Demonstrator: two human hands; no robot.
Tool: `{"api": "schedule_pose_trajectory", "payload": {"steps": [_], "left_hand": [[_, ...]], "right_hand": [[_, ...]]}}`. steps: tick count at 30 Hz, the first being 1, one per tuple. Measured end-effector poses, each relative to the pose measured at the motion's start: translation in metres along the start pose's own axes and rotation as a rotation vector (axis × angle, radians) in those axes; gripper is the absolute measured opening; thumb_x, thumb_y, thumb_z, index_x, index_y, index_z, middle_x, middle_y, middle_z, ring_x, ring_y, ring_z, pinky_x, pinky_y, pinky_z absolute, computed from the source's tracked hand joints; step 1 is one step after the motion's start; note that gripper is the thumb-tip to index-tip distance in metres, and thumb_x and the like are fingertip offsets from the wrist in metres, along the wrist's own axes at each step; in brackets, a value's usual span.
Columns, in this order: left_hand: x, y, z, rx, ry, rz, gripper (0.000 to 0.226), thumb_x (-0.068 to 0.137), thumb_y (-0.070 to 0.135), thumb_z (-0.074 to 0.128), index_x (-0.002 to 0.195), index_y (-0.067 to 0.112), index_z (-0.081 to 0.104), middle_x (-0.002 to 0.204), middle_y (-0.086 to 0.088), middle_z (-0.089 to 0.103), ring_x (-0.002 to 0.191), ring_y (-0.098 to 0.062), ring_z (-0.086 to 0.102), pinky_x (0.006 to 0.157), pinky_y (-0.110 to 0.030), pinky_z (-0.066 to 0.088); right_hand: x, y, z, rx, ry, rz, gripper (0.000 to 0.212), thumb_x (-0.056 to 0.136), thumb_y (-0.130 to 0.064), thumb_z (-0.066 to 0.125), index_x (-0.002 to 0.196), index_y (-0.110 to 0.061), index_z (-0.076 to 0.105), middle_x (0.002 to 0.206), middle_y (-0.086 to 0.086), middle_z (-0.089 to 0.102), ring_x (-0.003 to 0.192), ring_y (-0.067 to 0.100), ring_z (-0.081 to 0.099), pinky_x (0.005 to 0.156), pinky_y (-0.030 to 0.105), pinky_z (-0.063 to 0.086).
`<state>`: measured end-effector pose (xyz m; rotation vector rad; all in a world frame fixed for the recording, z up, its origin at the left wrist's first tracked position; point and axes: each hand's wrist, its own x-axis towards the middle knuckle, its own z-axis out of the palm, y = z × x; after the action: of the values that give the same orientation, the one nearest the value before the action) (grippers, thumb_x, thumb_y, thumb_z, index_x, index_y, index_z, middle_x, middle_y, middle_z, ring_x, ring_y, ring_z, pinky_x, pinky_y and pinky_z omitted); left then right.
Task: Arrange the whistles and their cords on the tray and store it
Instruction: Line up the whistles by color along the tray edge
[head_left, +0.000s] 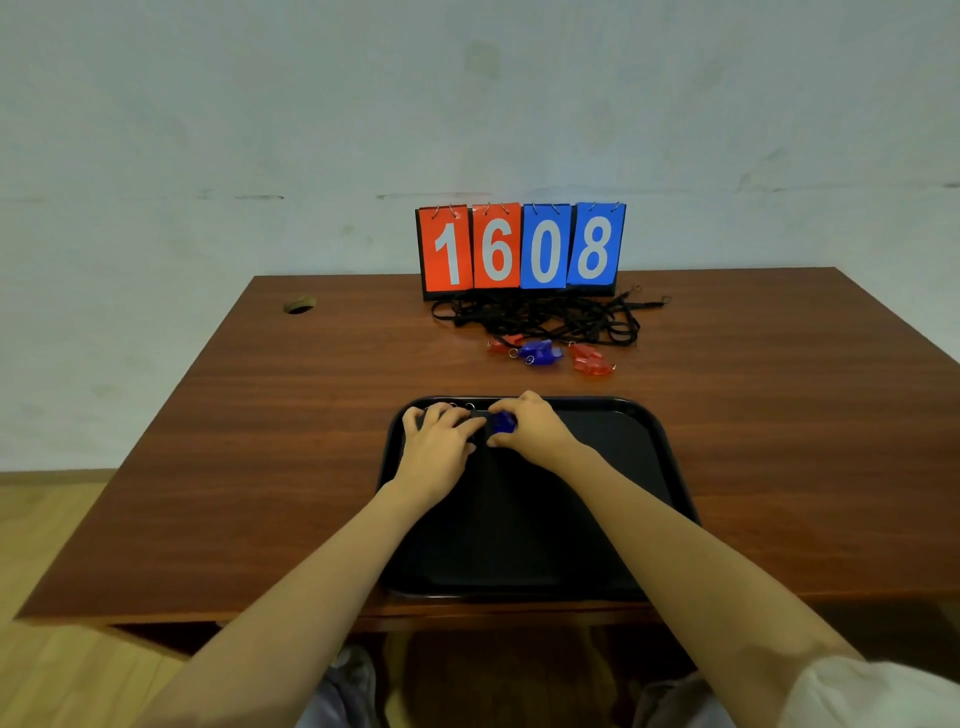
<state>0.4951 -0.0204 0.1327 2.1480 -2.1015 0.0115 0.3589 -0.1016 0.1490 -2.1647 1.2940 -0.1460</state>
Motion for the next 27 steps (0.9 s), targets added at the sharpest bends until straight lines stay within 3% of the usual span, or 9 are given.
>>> {"api": "schedule_pose_trajectory", "payload": {"steps": [10, 15, 18, 21, 27], "left_hand": [[0.002, -0.001, -0.001, -0.015, -0.004, 0.002, 0.042, 0.096, 0.027, 0.046, 0.138, 0.030, 0.042, 0.144, 0.006, 0.041, 0.136, -0.019, 0.027, 0.105, -0.041, 0.012], [0.000, 0.001, -0.005, -0.057, 0.088, 0.036, 0.041, 0.091, 0.018, 0.050, 0.131, 0.025, 0.049, 0.142, 0.003, 0.043, 0.136, -0.023, 0.028, 0.104, -0.044, 0.016], [0.008, 0.006, -0.009, -0.072, 0.172, 0.056, 0.039, 0.087, 0.008, 0.046, 0.123, 0.019, 0.056, 0.134, -0.001, 0.049, 0.132, -0.025, 0.032, 0.099, -0.041, 0.016], [0.032, 0.020, -0.015, -0.074, 0.132, -0.002, 0.037, 0.090, 0.011, 0.041, 0.125, 0.018, 0.053, 0.132, -0.001, 0.049, 0.129, -0.023, 0.032, 0.103, -0.040, 0.015], [0.096, 0.043, -0.022, 0.000, 0.035, -0.016, 0.039, 0.090, 0.013, 0.045, 0.129, 0.015, 0.049, 0.132, -0.006, 0.049, 0.127, -0.026, 0.037, 0.108, -0.042, 0.021]], "right_hand": [[0.003, -0.004, 0.002, 0.004, -0.032, -0.013, 0.058, 0.082, -0.030, 0.071, 0.135, -0.023, 0.048, 0.128, 0.009, 0.041, 0.117, 0.026, 0.047, 0.100, 0.035, 0.041], [-0.004, -0.001, -0.007, 0.053, -0.031, -0.011, 0.076, 0.078, -0.027, 0.075, 0.143, -0.024, 0.035, 0.135, 0.006, 0.038, 0.119, 0.024, 0.048, 0.101, 0.037, 0.044], [-0.006, 0.010, -0.022, -0.016, 0.049, -0.007, 0.054, 0.083, -0.026, 0.070, 0.132, -0.020, 0.049, 0.129, 0.004, 0.045, 0.113, 0.020, 0.052, 0.100, 0.035, 0.045], [-0.002, 0.027, -0.043, -0.072, 0.179, 0.039, 0.032, 0.089, -0.025, 0.062, 0.120, -0.017, 0.058, 0.125, 0.006, 0.051, 0.112, 0.020, 0.054, 0.098, 0.036, 0.047], [0.026, 0.048, -0.070, -0.196, 0.280, 0.091, 0.035, 0.092, -0.014, 0.052, 0.127, -0.012, 0.052, 0.131, 0.011, 0.049, 0.122, 0.028, 0.045, 0.100, 0.039, 0.043]]}}
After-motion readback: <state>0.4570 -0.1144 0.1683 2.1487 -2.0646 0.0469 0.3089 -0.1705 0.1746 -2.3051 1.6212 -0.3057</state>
